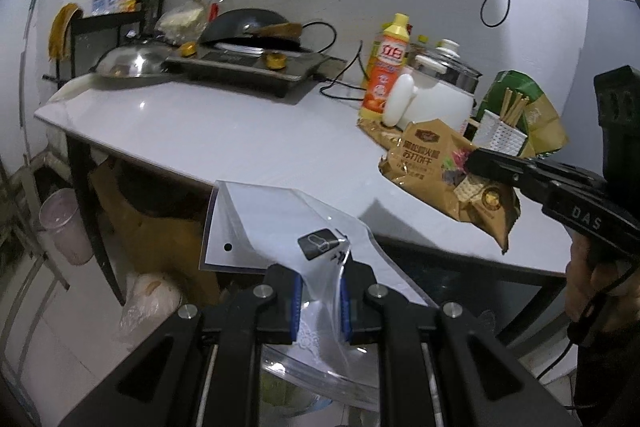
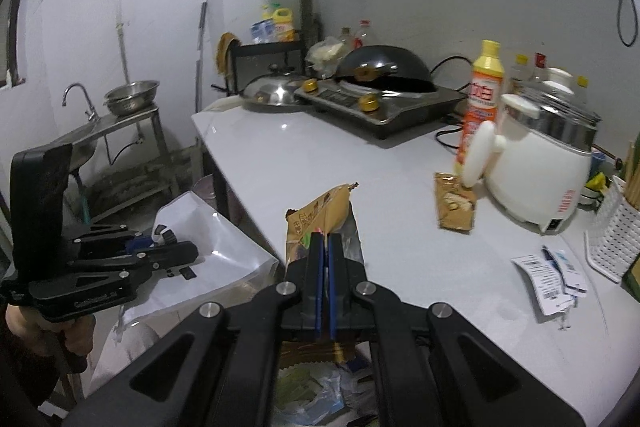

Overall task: Collect trash
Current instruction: 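Lift the clear bag and brown wrapper and carry them down to the trash bin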

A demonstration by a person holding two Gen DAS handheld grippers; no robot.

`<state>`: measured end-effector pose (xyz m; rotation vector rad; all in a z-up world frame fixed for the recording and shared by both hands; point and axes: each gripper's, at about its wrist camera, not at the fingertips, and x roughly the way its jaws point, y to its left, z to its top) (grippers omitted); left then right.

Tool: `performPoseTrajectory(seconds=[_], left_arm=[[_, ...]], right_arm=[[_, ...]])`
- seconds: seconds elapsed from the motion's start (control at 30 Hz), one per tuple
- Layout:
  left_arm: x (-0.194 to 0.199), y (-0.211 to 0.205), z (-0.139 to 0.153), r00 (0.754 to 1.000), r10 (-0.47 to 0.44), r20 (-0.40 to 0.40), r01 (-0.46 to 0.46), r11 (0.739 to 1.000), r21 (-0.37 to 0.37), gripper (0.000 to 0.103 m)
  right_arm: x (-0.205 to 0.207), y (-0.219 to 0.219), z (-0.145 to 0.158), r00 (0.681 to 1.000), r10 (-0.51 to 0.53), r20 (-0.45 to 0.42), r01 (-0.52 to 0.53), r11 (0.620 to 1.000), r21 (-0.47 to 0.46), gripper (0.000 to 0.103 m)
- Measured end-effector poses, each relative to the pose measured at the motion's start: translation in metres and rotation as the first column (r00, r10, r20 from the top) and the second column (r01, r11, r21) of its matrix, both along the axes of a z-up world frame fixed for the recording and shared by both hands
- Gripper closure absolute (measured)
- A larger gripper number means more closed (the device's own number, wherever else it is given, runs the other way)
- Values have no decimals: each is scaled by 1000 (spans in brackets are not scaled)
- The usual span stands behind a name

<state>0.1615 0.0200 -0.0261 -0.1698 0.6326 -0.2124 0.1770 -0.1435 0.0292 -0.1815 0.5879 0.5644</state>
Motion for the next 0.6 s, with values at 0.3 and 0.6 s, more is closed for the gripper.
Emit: performPoseTrajectory(seconds=[0.3, 0.6], left_arm=[[-14, 21, -42, 997, 52, -57, -53, 999, -13, 89], [-18, 33, -96, 984, 91, -155, -94, 996, -13, 89]], right_arm=[[-10, 37, -32, 997, 68, -48, -70, 996, -51, 101], [-20, 68, -87, 986, 113, -126, -129, 984, -126, 101]])
